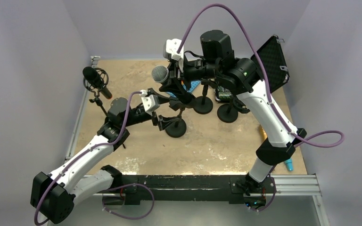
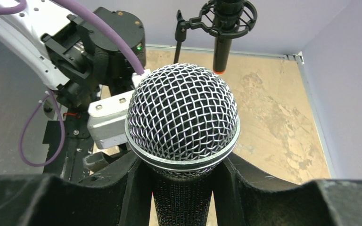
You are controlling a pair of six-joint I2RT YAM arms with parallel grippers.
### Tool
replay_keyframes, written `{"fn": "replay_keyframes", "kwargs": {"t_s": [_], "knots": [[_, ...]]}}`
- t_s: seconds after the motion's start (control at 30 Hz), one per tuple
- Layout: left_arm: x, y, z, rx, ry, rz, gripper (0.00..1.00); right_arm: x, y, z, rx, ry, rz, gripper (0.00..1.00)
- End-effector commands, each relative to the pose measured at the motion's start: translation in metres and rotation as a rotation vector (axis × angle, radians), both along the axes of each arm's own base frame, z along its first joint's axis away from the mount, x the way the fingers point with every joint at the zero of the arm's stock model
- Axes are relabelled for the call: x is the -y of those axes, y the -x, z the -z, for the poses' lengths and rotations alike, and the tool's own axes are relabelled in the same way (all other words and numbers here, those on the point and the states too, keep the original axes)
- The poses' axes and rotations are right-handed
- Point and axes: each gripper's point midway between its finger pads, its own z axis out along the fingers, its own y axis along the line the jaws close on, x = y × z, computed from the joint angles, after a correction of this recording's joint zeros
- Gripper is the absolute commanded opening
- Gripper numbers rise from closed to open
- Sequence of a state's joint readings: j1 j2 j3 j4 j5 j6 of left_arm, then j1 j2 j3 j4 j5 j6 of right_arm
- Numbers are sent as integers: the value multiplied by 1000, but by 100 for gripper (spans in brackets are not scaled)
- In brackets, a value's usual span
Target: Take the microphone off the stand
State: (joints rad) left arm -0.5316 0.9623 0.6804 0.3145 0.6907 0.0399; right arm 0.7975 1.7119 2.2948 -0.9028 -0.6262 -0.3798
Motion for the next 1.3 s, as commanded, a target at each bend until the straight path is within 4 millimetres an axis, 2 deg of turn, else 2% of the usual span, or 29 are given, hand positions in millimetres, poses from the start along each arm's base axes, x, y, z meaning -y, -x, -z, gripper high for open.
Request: {"fn": "replay_keyframes", "kwargs": {"t_s": [0.0,0.1,0.2,0.4,0.6,0.77,0.9,1.03,1.17,1.27], "knots": [[3,-10,-17,81,15,-16,87,7,17,-3,-12,-1,-61,0],[-1,-21,-8,81,-29,-69,86,8,32,-6,-49,-13,-119,0],[-4,-22,-5,78,-41,-82,86,11,43,-8,-74,-18,-155,0],[4,-3,-36,103,38,16,88,14,50,-2,-95,0,-186,0],[4,1,-61,134,82,32,86,13,46,-3,-88,-6,-174,0],[6,1,-50,115,47,43,77,11,42,-5,-80,-14,-162,0],[7,4,-41,84,31,68,66,11,40,-5,-77,-15,-153,0],[8,4,-36,74,18,76,61,12,39,-7,-75,-21,-149,0],[8,2,-35,80,14,69,65,10,38,-10,-73,-32,-145,0],[8,2,-35,82,15,69,64,9,37,-9,-77,-32,-146,0]]}}
